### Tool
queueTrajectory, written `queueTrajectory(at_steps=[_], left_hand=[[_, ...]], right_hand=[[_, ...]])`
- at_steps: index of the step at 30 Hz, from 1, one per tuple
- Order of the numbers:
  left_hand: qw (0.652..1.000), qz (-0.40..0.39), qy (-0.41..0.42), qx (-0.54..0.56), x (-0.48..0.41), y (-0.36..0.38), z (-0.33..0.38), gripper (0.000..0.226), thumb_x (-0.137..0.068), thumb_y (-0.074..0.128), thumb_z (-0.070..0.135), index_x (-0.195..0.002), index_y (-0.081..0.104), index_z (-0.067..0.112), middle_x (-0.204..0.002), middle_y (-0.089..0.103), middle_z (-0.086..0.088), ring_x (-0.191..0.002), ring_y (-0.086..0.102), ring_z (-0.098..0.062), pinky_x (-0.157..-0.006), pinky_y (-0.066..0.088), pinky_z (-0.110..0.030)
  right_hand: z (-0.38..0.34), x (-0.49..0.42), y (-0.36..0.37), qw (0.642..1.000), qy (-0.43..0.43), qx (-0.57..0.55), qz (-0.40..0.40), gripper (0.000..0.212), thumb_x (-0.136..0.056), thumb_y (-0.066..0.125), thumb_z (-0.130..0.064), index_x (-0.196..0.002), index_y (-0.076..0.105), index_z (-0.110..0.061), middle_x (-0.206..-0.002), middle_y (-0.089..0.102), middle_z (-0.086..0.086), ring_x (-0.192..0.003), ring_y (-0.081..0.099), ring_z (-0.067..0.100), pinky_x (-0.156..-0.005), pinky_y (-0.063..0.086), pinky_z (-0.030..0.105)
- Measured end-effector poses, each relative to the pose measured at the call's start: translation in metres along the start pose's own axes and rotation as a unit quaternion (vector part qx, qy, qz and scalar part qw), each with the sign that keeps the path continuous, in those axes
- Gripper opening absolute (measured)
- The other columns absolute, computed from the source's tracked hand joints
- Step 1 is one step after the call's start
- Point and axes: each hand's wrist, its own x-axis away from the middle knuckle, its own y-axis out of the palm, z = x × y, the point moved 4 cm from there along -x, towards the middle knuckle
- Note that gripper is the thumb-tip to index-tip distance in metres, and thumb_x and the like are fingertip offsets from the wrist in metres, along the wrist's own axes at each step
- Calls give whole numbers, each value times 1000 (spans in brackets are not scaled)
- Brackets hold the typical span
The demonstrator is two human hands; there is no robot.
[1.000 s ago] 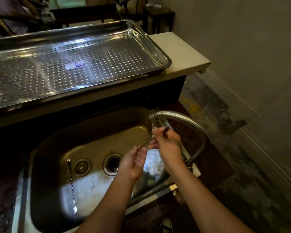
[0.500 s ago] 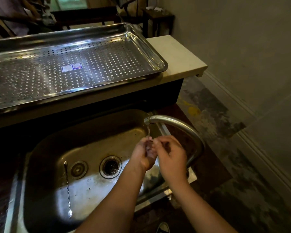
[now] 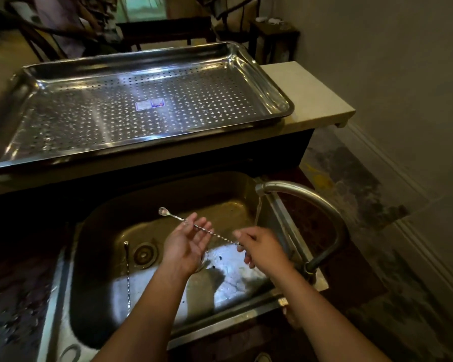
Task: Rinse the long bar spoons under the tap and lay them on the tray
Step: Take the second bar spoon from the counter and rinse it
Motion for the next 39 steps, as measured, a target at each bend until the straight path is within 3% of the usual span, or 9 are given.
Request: queueTrajectory(at_steps=[3,8,14,18,20,25,31,35,39], left_hand=[[1000,6,1,-18,5,-16,1,22,-101,41,14,-112,60,12,-95,70,-12,-86,70,-26,-67,57,-38],[981,29,31,-188,21,-42,-13,19,-101,46,18,-110,62,11,-74,68,-7,-64,65,-19,-60,57,-35],[963,110,81,-234,32,-102,18,17,-99,47,10,-102,64,12,-62,51,-8,-54,56,-21,-51,55,-33],[921,189,118,-320,31,-150,49,20,-99,45,6,-114,59,4,-63,48,-7,-49,45,-17,-41,40,-21],[885,232,148,-377,29,-173,65,24,-98,47,4,-117,60,6,-68,58,-8,-54,50,-18,-47,40,-23],[789,304,132,-517,6,-216,84,30,-93,54,9,-122,62,7,-116,67,-16,-102,63,-30,-87,46,-33],[697,336,86,-627,-39,-233,93,21,-91,48,5,-107,62,4,-108,68,-17,-104,62,-33,-81,46,-32],[710,347,76,-608,-58,-241,85,21,-96,46,11,-112,59,8,-114,66,-8,-105,63,-23,-79,49,-25],[716,356,83,-595,-66,-247,75,21,-94,47,4,-109,62,2,-108,67,-17,-102,63,-32,-81,49,-33]], right_hand=[[10,-6,25,997,-3,0,-79,16,-99,60,-19,-89,73,-22,-62,66,-5,-46,49,7,-42,40,22],[37,2,74,998,6,26,-59,22,-93,64,-9,-85,69,-29,-57,64,-2,-48,54,13,-50,47,28],[57,33,122,985,-15,135,-104,18,-96,62,-23,-111,69,-30,-92,77,-1,-87,70,14,-82,55,30],[53,51,147,952,-105,260,-124,20,-98,55,-35,-104,69,-23,-104,73,-4,-100,64,16,-84,49,32],[51,57,158,935,-117,303,-140,26,-99,49,-43,-104,66,-26,-106,70,-7,-102,61,14,-84,49,32],[50,56,167,910,-108,374,-141,33,-100,40,-52,-108,62,-28,-110,66,-8,-106,60,11,-83,47,31],[52,51,172,873,-93,457,-143,42,-99,30,-61,-114,55,-31,-118,61,-10,-114,56,7,-89,47,27],[54,45,176,865,-86,472,-150,45,-99,26,-62,-116,55,-32,-120,60,-10,-116,55,7,-92,47,25],[56,49,175,854,-108,493,-130,49,-98,23,-64,-119,55,-33,-121,59,-11,-114,54,1,-89,44,19]])
